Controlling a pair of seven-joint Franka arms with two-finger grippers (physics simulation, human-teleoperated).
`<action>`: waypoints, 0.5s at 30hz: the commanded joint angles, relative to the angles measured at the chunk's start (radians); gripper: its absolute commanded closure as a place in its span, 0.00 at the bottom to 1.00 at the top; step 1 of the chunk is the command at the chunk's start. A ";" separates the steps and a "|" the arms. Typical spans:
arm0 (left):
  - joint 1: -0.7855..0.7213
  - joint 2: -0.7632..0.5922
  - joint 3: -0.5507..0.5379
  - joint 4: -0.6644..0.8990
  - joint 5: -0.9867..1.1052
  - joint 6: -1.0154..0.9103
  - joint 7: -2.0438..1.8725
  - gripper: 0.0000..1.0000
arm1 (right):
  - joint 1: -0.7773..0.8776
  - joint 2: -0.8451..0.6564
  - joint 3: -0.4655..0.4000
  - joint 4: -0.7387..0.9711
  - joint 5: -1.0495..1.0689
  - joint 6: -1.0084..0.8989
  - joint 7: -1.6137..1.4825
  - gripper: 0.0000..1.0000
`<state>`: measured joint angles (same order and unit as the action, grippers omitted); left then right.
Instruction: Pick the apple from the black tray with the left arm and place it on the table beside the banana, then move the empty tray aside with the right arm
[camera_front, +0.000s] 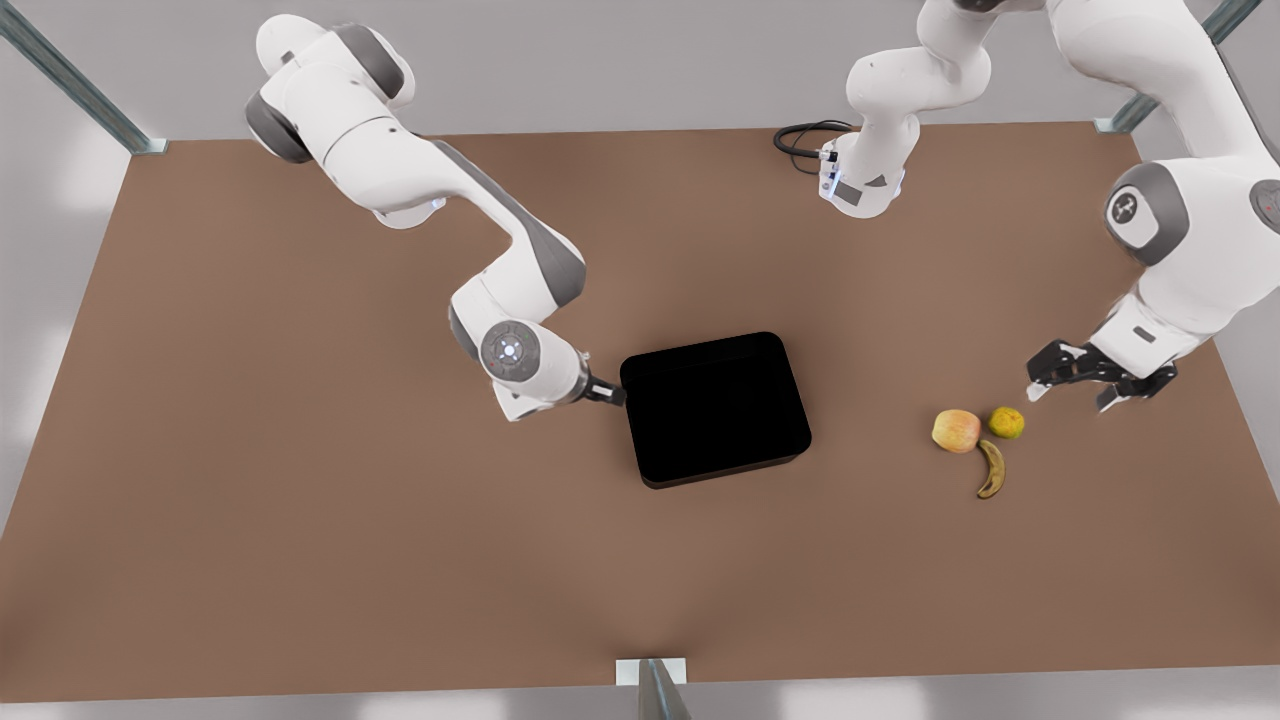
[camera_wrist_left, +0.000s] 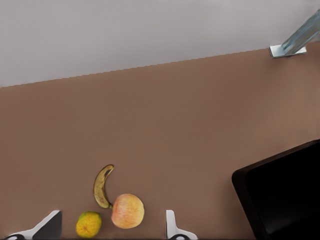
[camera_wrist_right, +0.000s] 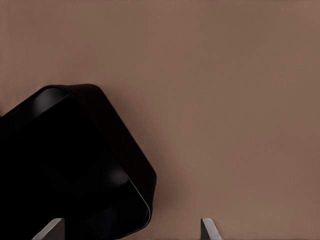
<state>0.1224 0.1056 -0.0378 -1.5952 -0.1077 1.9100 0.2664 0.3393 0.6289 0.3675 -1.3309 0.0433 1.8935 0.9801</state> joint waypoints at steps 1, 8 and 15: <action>-0.015 -0.006 -0.005 0.073 -0.058 -0.287 -0.194 0.00 | 0.035 0.023 0.001 0.018 -0.126 0.075 0.239 0.00; -0.181 0.190 0.091 0.165 0.072 -0.283 -0.331 0.00 | 0.083 0.094 0.004 0.019 -0.280 0.119 0.066 0.00; -0.168 0.243 0.090 0.219 0.032 -0.203 -0.277 0.00 | 0.092 0.160 0.025 0.019 -0.326 0.268 -0.009 0.00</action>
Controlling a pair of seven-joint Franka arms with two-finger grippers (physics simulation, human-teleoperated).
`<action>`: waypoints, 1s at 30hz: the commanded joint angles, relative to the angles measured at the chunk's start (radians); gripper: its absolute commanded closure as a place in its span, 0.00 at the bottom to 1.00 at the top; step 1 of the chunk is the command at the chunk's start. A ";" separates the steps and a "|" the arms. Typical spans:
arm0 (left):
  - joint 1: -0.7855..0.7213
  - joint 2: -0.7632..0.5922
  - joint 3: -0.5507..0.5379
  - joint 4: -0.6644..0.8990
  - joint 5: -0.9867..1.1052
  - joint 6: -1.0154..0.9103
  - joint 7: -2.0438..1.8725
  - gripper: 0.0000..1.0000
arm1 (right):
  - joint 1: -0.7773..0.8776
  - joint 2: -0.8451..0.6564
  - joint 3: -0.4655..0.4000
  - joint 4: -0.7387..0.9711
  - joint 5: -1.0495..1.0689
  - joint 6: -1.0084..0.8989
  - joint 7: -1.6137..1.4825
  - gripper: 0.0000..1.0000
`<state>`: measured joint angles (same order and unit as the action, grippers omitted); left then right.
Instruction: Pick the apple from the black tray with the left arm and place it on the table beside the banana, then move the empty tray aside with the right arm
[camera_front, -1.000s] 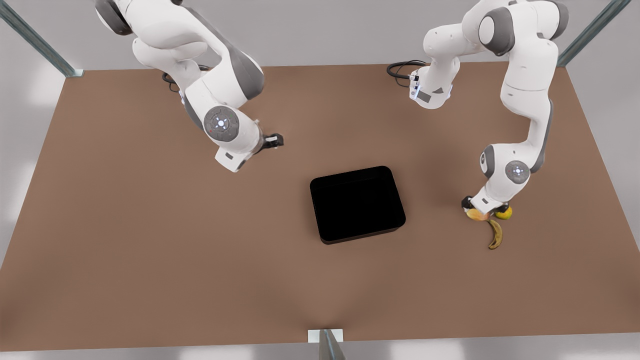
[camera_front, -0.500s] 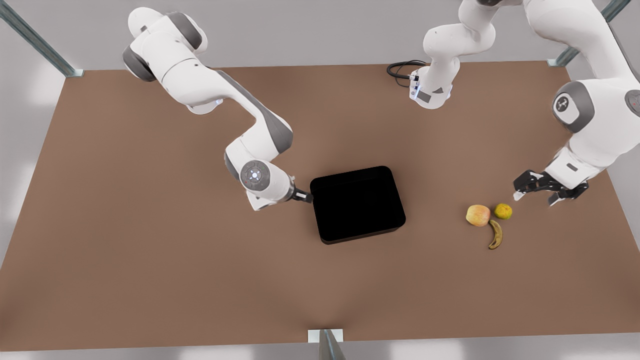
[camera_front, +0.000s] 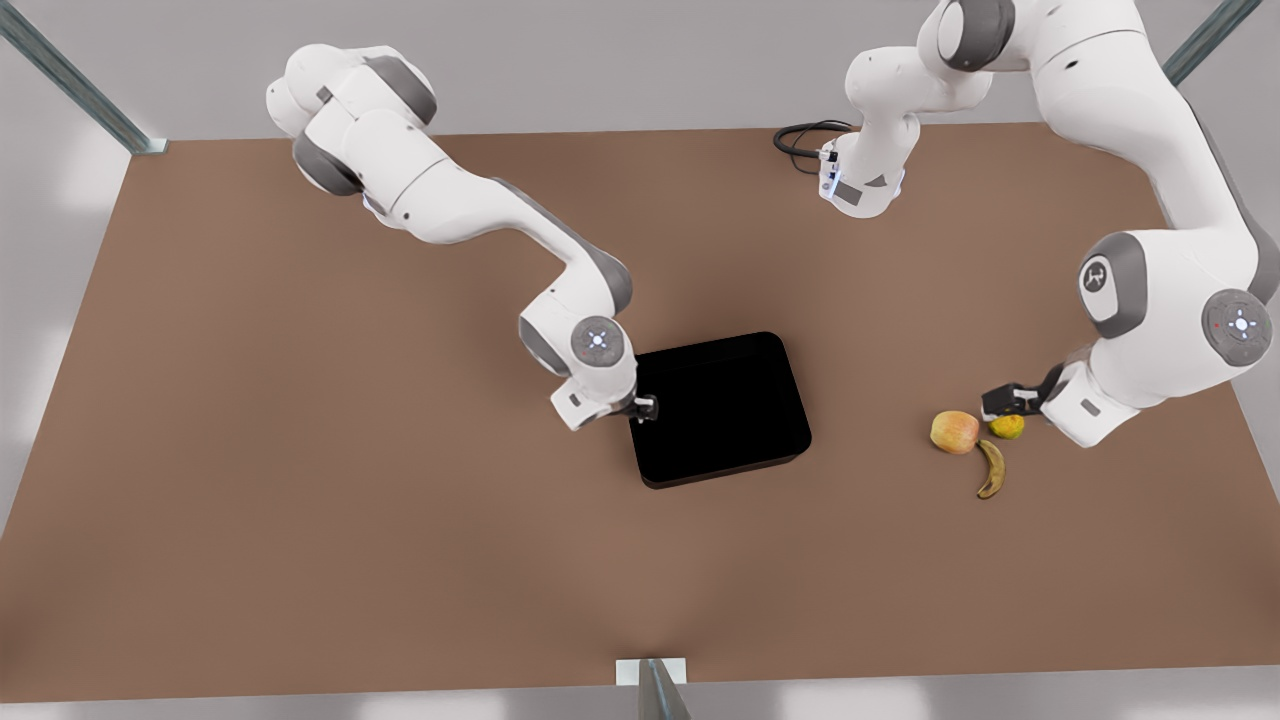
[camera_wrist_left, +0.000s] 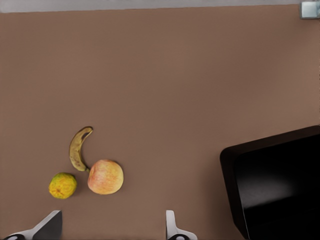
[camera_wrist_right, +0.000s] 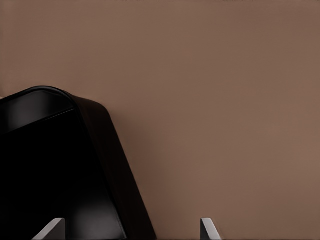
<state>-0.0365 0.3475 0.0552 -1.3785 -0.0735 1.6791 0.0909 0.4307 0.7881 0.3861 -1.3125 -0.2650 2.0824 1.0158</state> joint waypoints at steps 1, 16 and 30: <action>-0.014 0.001 -0.003 -0.007 0.001 0.040 -0.097 0.00 | 0.000 0.008 0.008 0.001 -0.017 0.112 -0.046 0.00; -0.019 -0.087 0.002 -0.166 0.063 0.142 -0.103 0.00 | 0.016 0.112 0.016 0.001 -0.146 0.189 -0.238 0.00; -0.019 -0.088 0.000 -0.169 0.067 0.140 -0.109 0.00 | 0.040 0.161 -0.019 -0.001 -0.160 0.191 -0.230 0.11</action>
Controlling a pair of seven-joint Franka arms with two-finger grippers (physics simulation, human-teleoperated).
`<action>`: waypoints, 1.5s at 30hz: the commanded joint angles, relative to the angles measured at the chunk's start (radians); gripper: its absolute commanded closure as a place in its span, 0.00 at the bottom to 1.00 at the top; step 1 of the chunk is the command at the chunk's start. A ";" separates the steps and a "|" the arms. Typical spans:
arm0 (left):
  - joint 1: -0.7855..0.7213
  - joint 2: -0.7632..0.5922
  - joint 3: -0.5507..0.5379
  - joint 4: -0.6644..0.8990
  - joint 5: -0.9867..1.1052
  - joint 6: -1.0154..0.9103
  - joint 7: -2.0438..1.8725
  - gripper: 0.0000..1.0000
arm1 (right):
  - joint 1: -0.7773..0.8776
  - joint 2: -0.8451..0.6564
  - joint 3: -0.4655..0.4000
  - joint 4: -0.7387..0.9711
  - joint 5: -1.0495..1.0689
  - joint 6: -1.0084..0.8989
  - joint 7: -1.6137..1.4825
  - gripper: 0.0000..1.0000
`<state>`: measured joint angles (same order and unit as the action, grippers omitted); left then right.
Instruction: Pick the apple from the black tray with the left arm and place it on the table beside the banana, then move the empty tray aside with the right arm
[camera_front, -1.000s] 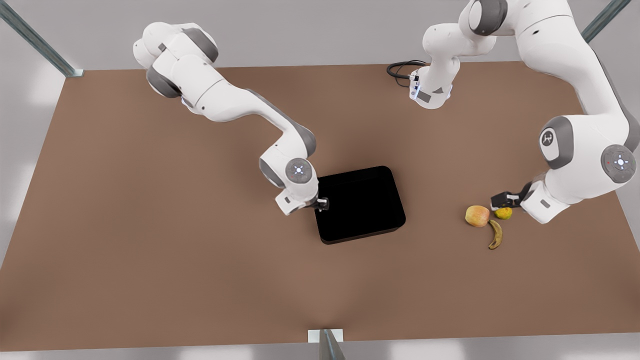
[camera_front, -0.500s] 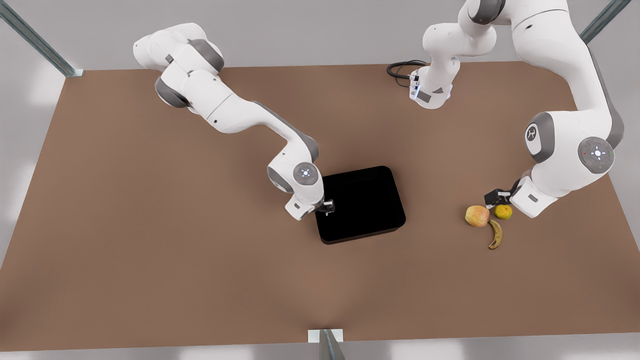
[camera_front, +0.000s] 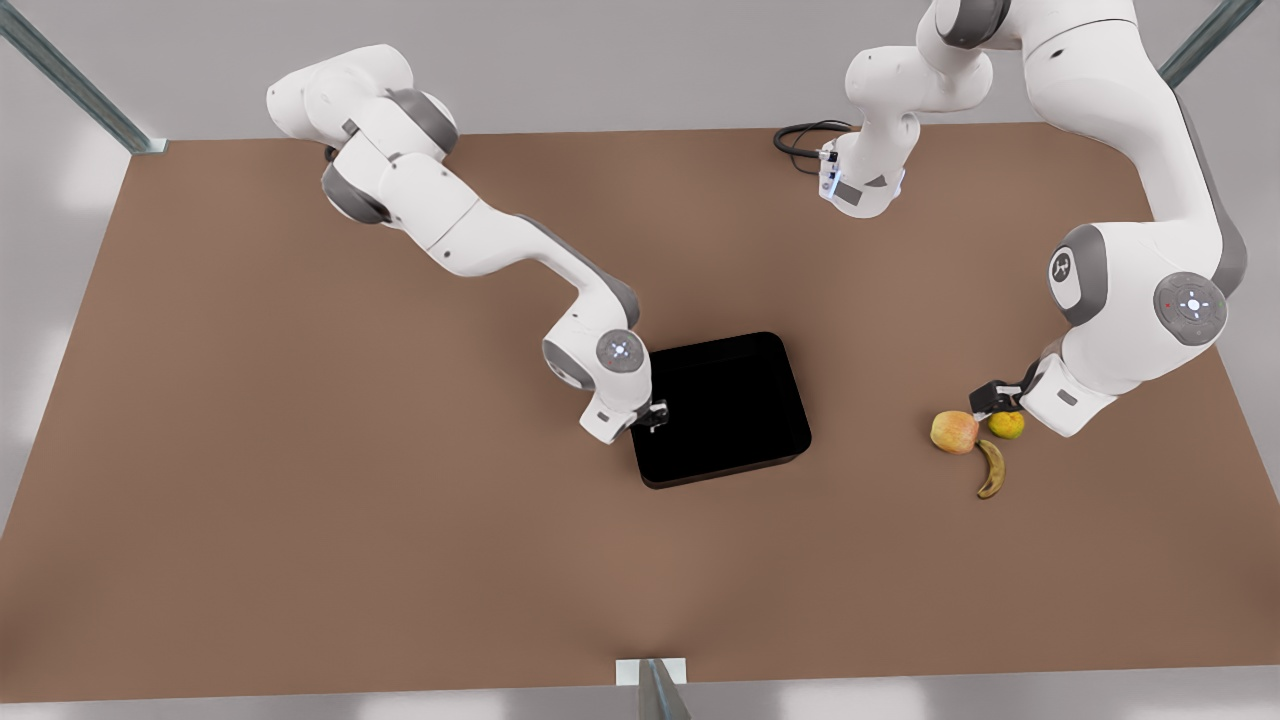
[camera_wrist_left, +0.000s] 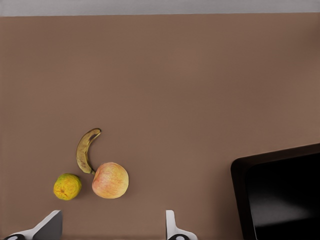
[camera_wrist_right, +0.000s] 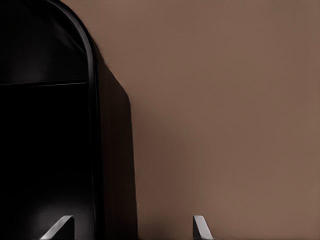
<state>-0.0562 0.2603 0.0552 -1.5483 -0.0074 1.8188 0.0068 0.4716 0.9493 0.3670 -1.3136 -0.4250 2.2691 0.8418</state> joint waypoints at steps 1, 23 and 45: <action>0.001 -0.001 0.000 0.001 0.001 0.001 -0.025 0.00 | -0.001 0.000 -0.002 0.001 0.002 0.003 -0.055 0.21; 0.001 -0.001 0.002 -0.001 0.001 -0.001 -0.027 0.00 | -0.001 -0.006 0.012 0.001 0.017 -0.008 -0.056 0.89; 0.001 -0.003 0.002 -0.001 0.001 -0.004 -0.027 0.00 | -0.258 -0.446 0.027 -0.003 0.245 -0.632 -0.454 1.00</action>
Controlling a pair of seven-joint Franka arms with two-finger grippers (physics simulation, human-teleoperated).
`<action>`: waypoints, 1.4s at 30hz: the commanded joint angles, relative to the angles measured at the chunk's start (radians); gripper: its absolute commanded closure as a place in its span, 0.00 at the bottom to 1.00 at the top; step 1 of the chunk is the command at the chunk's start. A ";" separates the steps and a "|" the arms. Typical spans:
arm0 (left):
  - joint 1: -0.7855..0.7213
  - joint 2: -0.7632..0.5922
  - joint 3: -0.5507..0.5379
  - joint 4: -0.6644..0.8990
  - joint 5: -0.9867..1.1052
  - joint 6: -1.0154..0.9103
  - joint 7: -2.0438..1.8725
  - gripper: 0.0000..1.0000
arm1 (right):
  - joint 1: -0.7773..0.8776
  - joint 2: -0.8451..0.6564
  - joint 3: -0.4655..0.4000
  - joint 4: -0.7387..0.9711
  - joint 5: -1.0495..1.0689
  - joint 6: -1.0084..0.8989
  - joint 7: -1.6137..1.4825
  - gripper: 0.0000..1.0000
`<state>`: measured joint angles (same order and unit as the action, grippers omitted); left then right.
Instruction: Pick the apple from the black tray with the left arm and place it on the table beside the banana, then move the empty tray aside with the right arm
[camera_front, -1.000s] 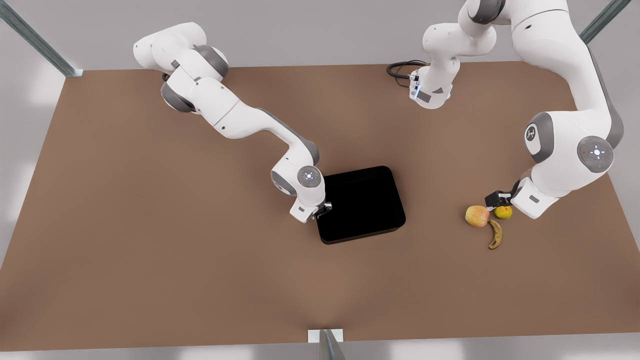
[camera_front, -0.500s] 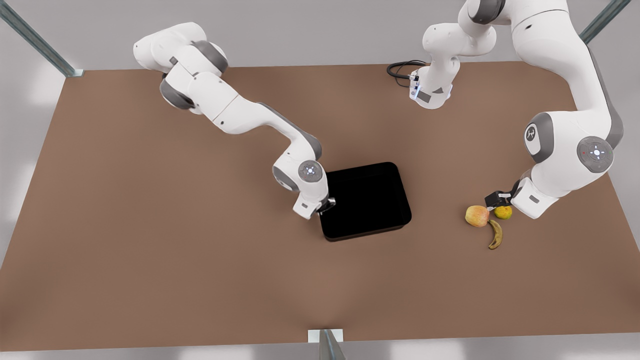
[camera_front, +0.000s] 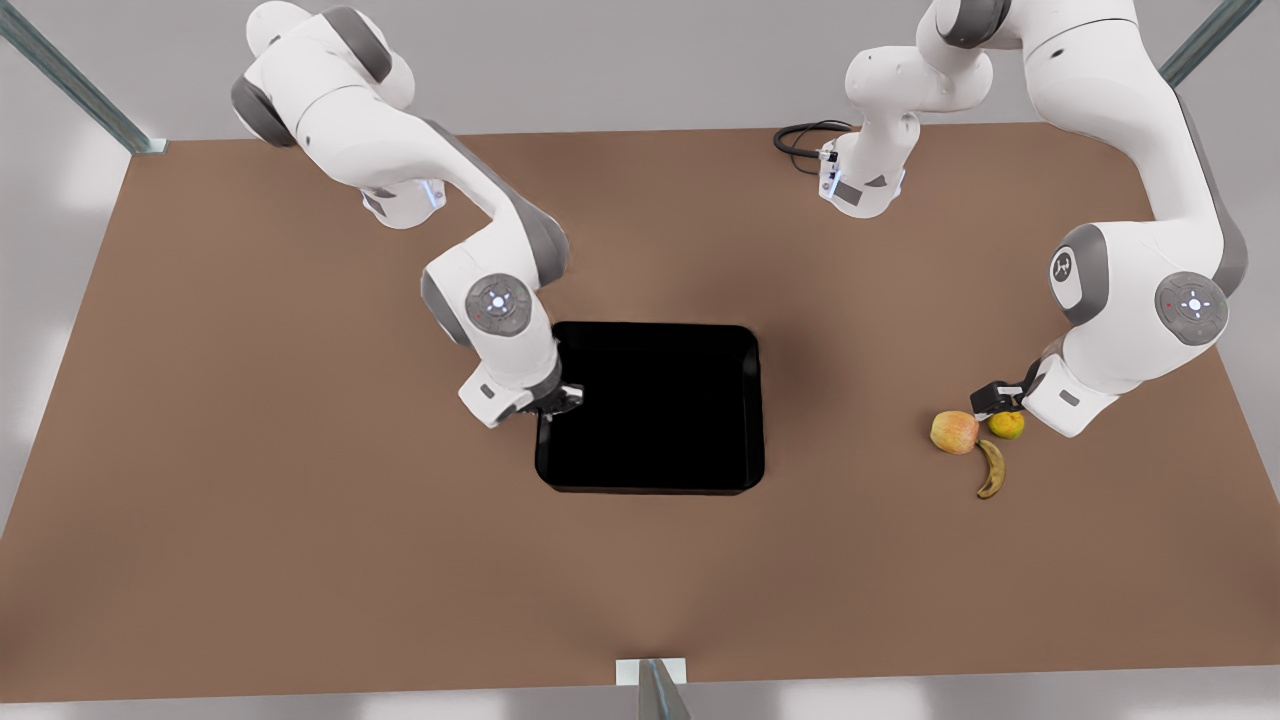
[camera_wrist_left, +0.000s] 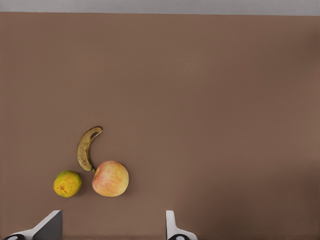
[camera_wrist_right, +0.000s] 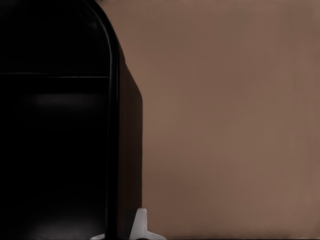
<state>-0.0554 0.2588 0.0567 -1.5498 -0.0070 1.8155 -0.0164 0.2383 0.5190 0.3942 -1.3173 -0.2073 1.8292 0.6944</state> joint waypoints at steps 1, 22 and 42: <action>0.000 -0.001 0.000 0.001 0.001 -0.001 -0.004 0.00 | -0.060 -0.028 -0.003 -0.002 0.043 -0.214 -0.363 1.00; 0.000 -0.001 0.000 -0.001 0.001 -0.001 -0.004 0.00 | -0.232 0.067 -0.400 0.003 0.140 -0.091 -1.191 1.00; 0.000 -0.001 0.000 -0.001 0.001 -0.001 -0.004 0.00 | -0.235 0.167 -0.406 0.003 0.134 0.035 -1.181 0.17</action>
<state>-0.0553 0.2585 0.0567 -1.5514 -0.0070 1.8145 -0.0184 0.0027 0.6883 -0.0115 -1.3154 -0.0909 1.8484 -0.3204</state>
